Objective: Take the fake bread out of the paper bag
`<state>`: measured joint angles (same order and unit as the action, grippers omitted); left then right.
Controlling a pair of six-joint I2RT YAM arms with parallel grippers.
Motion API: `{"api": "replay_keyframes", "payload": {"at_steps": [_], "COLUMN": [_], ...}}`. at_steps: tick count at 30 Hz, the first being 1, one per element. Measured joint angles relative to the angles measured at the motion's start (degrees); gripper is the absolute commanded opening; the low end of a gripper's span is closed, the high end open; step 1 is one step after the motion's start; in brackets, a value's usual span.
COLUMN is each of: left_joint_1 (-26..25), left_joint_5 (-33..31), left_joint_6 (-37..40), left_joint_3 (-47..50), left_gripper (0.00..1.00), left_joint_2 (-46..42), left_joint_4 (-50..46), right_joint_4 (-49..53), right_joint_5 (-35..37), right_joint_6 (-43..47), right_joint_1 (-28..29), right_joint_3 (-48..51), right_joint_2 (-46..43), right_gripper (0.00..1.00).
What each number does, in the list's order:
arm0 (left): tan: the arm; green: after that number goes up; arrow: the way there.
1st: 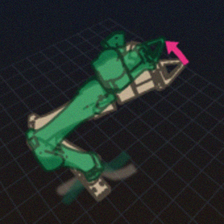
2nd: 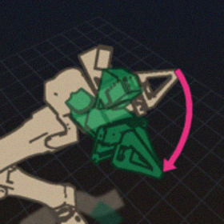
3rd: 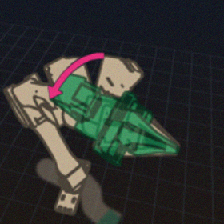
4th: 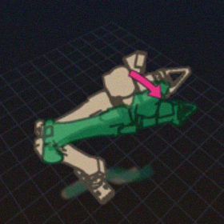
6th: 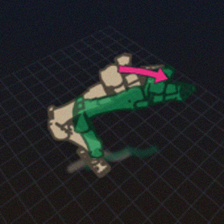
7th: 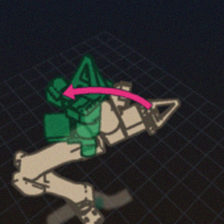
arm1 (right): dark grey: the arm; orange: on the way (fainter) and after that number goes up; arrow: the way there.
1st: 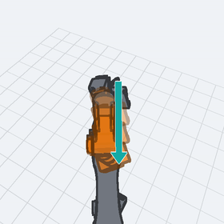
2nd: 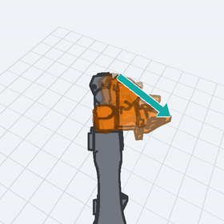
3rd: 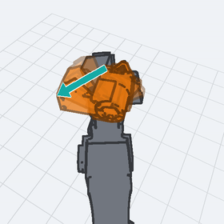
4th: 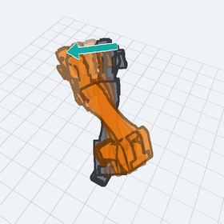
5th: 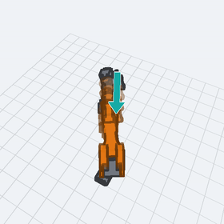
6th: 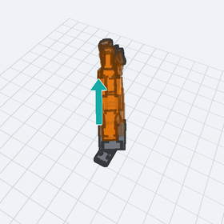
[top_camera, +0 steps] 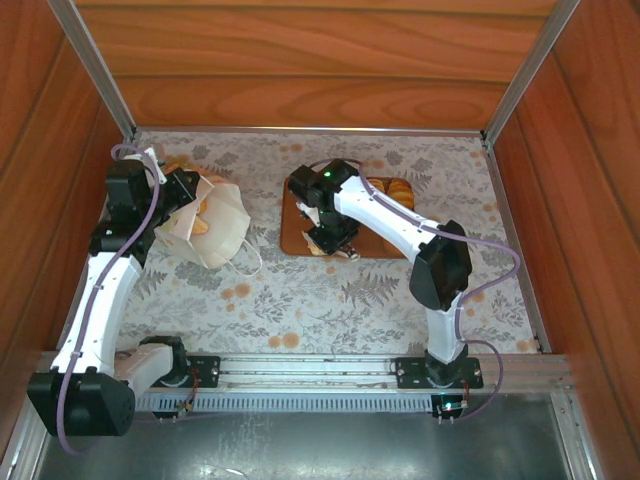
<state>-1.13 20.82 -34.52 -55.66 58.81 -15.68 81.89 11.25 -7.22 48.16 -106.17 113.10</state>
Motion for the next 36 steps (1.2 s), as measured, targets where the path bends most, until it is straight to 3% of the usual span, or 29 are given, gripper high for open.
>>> {"api": "replay_keyframes", "payload": {"at_steps": [17,36], "left_joint_1": [0.1,0.1], "left_joint_5": [0.0,0.5], "left_joint_6": [0.0,0.0], "left_joint_3": [0.0,0.0], "left_gripper": [0.0,0.0], "left_joint_2": [0.0,0.0], "left_joint_4": [0.0,0.0], "right_joint_4": [-0.9,2.9], "right_joint_5": [-2.7,3.7], "right_joint_6": [-1.4,-6.0], "right_joint_1": [0.7,1.2], "right_joint_3": [-0.8,0.0], "right_joint_2": [-3.0,-1.6], "right_gripper": [0.45,0.43]}}
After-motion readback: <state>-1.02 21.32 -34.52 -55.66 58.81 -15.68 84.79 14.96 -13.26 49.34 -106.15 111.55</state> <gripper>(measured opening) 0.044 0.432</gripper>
